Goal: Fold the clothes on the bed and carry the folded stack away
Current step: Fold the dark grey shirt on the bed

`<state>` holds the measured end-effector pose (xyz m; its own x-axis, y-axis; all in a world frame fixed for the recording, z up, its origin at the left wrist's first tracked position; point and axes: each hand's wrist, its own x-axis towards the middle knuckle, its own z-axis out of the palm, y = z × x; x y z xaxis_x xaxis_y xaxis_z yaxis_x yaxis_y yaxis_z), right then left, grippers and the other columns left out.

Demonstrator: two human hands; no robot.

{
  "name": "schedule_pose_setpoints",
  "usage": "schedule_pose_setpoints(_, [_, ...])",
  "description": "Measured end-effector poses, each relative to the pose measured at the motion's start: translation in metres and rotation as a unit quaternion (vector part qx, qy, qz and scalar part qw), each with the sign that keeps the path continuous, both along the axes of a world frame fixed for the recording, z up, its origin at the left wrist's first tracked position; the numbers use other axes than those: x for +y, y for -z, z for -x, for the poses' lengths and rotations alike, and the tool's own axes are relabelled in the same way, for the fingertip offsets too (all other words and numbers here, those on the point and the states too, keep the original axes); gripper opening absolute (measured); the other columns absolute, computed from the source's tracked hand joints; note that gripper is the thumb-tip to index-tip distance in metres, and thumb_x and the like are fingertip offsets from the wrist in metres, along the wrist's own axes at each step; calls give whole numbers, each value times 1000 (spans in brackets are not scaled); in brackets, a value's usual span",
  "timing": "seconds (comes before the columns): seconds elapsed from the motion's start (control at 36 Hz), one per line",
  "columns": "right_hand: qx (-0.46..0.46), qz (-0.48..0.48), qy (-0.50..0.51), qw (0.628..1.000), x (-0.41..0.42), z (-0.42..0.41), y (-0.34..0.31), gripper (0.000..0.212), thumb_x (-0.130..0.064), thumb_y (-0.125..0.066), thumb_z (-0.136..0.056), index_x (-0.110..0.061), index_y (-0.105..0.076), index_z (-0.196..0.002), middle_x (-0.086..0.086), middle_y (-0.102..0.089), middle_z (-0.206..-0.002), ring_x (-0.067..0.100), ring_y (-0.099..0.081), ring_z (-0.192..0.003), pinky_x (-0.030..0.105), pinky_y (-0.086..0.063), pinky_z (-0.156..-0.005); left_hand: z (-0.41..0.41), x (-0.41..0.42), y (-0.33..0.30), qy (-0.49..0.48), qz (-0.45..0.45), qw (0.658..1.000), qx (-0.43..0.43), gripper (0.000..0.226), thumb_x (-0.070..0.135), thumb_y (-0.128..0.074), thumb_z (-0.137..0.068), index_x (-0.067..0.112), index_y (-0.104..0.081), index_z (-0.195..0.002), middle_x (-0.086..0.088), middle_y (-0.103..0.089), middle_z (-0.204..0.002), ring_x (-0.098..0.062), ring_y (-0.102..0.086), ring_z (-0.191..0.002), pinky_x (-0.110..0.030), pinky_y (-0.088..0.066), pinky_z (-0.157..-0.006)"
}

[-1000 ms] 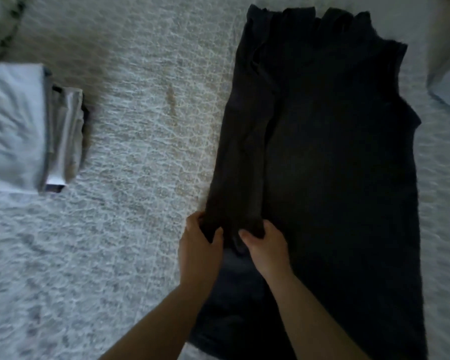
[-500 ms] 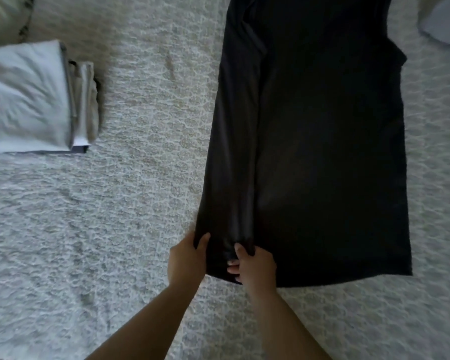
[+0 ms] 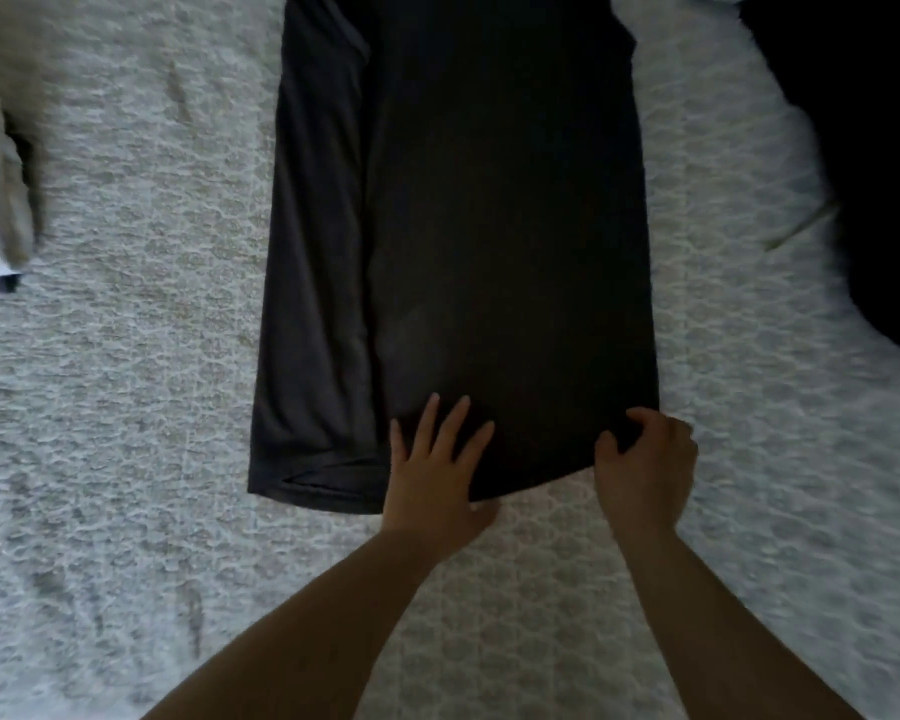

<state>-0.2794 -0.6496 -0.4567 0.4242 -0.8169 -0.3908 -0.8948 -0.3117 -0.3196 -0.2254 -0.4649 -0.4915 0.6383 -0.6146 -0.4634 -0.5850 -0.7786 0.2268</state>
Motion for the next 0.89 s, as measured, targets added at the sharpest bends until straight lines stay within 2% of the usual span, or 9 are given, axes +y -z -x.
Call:
schedule_pose_setpoints(0.06, [-8,-13,28,999,-22,7,4,41,-21,-62,-87,-7,-50,-124,16,-45,-129,32,-44,-117,42,-39,-93,10,-6,5,1,-41,999,-12,86,68,-39,-82,36,-1,-151,-1,18,-158,-29,26,-141,-59,12,-110])
schedule_pose_setpoints(0.19, [-53,-126,83,987,-47,5,13,41,-26,-63,-89,-8,-51,-124,12,-58,-121,29,-56,-108,30,-39,-81,25,-20,4,75,-62,995,-29,76,47,-36,-93,20,4,-152,-6,21,-157,-31,31,-138,-55,5,-114])
schedule_pose_setpoints(0.25, [-13,-135,30,990,-52,6,14,38,-29,-57,-92,-9,-54,-125,12,-61,-119,30,-57,-107,33,-41,-83,27,-28,4,116,-51,992,-28,70,31,-37,-97,17,5,-152,-2,24,-154,-27,30,-137,-51,-1,-116])
schedule_pose_setpoints(0.33, [52,-89,-86,991,-59,14,14,32,-31,-52,-95,-12,-56,-121,12,-63,-111,31,-59,-101,32,-39,-75,16,-36,1,107,-45,991,-71,73,14,-40,-94,18,8,-149,2,9,-159,-24,4,-147,-45,-16,-116])
schedule_pose_setpoints(0.42, [69,-90,-128,985,-67,20,13,31,-33,-52,-95,-12,-56,-117,9,-64,-106,28,-59,-97,29,-38,-72,8,-37,0,82,-73,992,-54,77,10,-33,-93,23,22,-144,8,29,-150,-19,12,-146,-40,-8,-118])
schedule_pose_setpoints(0.56, [71,-119,-120,983,-75,26,12,26,-32,-51,-95,-12,-59,-112,8,-63,-105,26,-59,-95,30,-40,-72,33,-41,-10,43,-80,996,-11,77,8,-35,-91,23,9,-151,13,37,-142,-15,22,-143,-39,-6,-118])
schedule_pose_setpoints(0.75, [100,-111,-108,983,-73,49,7,25,-30,-51,-95,-12,-57,-112,10,-64,-104,29,-59,-94,34,-46,-76,69,-42,-17,12,-82,996,31,71,13,-33,-95,27,7,-152,16,35,-143,-11,29,-138,-40,-5,-118])
schedule_pose_setpoints(0.83, [132,-99,-120,979,-72,52,5,27,-30,-49,-96,-11,-56,-114,11,-62,-106,29,-59,-95,32,-41,-72,75,-43,-16,36,-92,994,55,61,42,-28,-99,31,2,-152,12,34,-146,-17,24,-143,-47,-1,-116])
schedule_pose_setpoints(0.89, [138,-85,-121,979,-69,50,3,28,-27,-49,-95,-10,-53,-116,12,-61,-110,30,-58,-98,32,-40,-72,74,-39,-17,81,-70,991,80,65,60,-23,-94,34,-6,-151,11,21,-155,-16,24,-143,-51,4,-116])
